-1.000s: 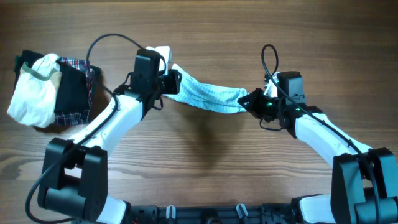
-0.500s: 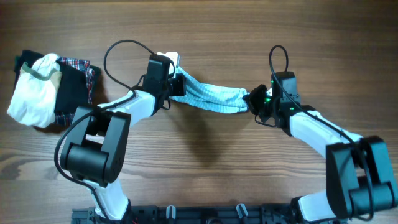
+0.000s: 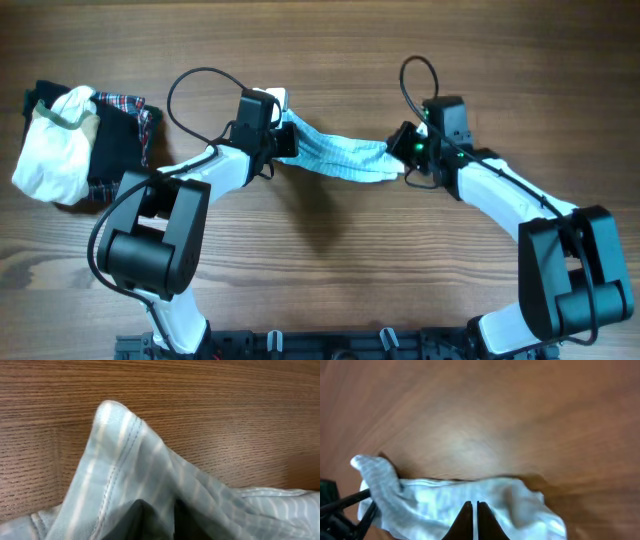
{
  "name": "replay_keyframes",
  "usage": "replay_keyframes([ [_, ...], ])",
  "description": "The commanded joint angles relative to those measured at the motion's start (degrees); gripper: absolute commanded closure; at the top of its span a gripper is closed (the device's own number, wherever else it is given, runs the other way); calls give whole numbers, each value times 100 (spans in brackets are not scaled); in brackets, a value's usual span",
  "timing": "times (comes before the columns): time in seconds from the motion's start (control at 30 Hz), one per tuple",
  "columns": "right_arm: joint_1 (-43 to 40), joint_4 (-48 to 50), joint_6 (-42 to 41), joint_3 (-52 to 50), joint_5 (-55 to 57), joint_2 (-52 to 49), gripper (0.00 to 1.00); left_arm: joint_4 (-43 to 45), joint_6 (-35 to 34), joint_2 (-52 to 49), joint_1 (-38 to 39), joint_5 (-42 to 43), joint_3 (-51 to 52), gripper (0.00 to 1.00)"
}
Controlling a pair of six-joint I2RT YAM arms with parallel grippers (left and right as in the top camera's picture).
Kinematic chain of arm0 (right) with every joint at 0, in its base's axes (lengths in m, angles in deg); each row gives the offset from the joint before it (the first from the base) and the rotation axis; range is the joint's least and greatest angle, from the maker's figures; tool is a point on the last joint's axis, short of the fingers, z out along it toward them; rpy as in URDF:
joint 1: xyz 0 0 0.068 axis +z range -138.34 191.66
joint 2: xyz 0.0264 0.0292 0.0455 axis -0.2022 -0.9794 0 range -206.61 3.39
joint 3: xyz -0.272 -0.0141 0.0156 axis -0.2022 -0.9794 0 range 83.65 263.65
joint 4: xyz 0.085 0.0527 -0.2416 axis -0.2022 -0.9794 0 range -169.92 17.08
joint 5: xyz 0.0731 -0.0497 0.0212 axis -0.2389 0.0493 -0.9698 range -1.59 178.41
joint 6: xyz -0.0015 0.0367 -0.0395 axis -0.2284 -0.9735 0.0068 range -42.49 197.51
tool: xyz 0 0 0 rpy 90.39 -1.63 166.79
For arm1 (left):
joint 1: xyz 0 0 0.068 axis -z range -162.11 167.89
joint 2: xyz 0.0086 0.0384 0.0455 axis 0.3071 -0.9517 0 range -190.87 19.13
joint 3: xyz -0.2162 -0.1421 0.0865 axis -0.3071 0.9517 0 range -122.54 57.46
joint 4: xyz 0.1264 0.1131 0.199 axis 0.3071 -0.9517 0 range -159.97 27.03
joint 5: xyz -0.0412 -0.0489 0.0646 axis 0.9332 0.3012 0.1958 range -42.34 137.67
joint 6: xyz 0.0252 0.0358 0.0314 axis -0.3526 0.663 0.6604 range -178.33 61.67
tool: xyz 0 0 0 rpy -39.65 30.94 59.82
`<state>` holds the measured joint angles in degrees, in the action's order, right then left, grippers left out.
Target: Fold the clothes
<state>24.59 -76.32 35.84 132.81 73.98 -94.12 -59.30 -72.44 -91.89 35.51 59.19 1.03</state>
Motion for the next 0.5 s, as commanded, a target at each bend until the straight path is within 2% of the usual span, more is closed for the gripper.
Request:
replay_keyframes([
  [0.0,179,-48,457,109,422,-114,96,-35,-52,-52,0,46,-39,78],
  [0.23,223,-227,413,107,428,-719,96,-20,-52,-52,0,39,-39,78],
  [0.37,92,-297,409,109,1370,-898,96,-184,-52,-52,-120,-420,-39,79],
  [0.47,-68,-339,664,120,1405,-898,96,-485,-52,-52,-323,-413,-39,82],
])
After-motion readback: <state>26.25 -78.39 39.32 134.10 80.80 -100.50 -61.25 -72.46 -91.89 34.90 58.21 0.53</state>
